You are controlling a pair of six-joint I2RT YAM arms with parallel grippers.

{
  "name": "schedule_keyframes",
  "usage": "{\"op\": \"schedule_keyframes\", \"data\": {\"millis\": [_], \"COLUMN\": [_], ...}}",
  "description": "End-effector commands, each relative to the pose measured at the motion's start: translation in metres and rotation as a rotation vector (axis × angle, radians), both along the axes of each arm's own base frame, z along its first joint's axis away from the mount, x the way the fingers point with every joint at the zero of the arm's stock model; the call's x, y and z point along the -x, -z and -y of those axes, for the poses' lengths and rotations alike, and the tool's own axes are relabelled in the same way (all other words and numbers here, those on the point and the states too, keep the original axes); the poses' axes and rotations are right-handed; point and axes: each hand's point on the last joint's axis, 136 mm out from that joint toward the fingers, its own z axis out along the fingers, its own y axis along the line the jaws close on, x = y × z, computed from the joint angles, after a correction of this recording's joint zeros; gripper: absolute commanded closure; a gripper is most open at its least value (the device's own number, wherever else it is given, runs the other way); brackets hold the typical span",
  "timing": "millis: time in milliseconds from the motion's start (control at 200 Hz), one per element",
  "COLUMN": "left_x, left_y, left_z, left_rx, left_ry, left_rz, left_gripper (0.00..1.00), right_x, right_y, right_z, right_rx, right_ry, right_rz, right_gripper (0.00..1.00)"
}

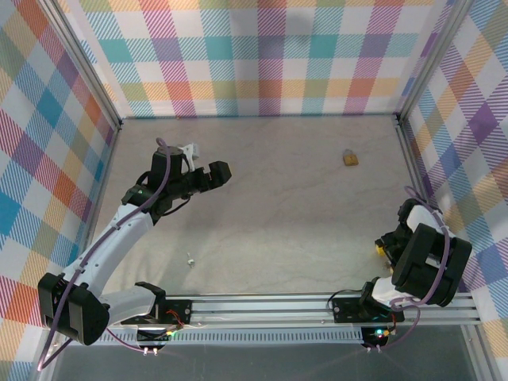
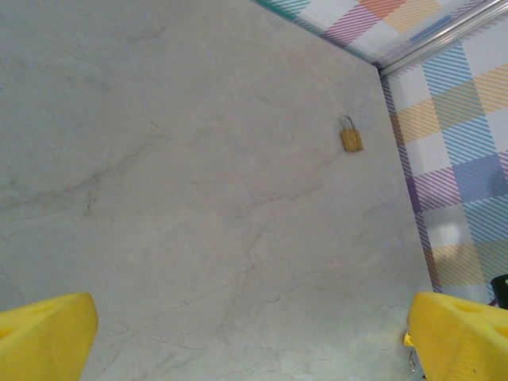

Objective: Unlock with the key

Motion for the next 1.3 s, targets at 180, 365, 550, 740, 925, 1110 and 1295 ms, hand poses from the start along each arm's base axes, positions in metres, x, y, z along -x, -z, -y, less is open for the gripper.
{"op": "schedule_keyframes", "data": {"millis": [180,365,550,740,925,1110,1295], "left_x": [0.006,0.008,0.009,0.009,0.012,0.013,0.014], "left_y": [0.005,0.008,0.012,0.016,0.018,0.024,0.025], "left_z": [-0.005,-0.009,-0.012,-0.013,-0.019,-0.023,-0.026], "left_rx": [0.011,-0.008,-0.018,-0.023,-0.047,-0.057,-0.070], "left_ry": [-0.012,-0.020,-0.033,-0.041,-0.052,-0.062,-0.070], "left_rz": [-0.027,-0.033,-0.040,-0.046,-0.047,-0.063,-0.064], "left_gripper": [0.00,0.00,0.00,0.00,0.00,0.00,0.00], "right_x": [-0.011,-0.028,-0.039,-0.061,-0.095,-0.114,-0.122], "right_y": [0.012,0.012,0.011,0.010,0.003,-0.005,-0.020], "right_z": [-0.009,-0.018,-0.026,-0.042,-0.079,-0.123,-0.162], "right_rx": [-0.023,-0.047,-0.057,-0.094,-0.189,-0.274,-0.342], "right_ry": [-0.038,-0.128,-0.209,-0.310,-0.517,-0.715,-0.839], "right_rz": [0.028,0.070,0.080,0.138,0.247,0.287,0.365], "right_gripper": [0.52,0.76,0.88,0.96,1.00,1.00,1.00]}}
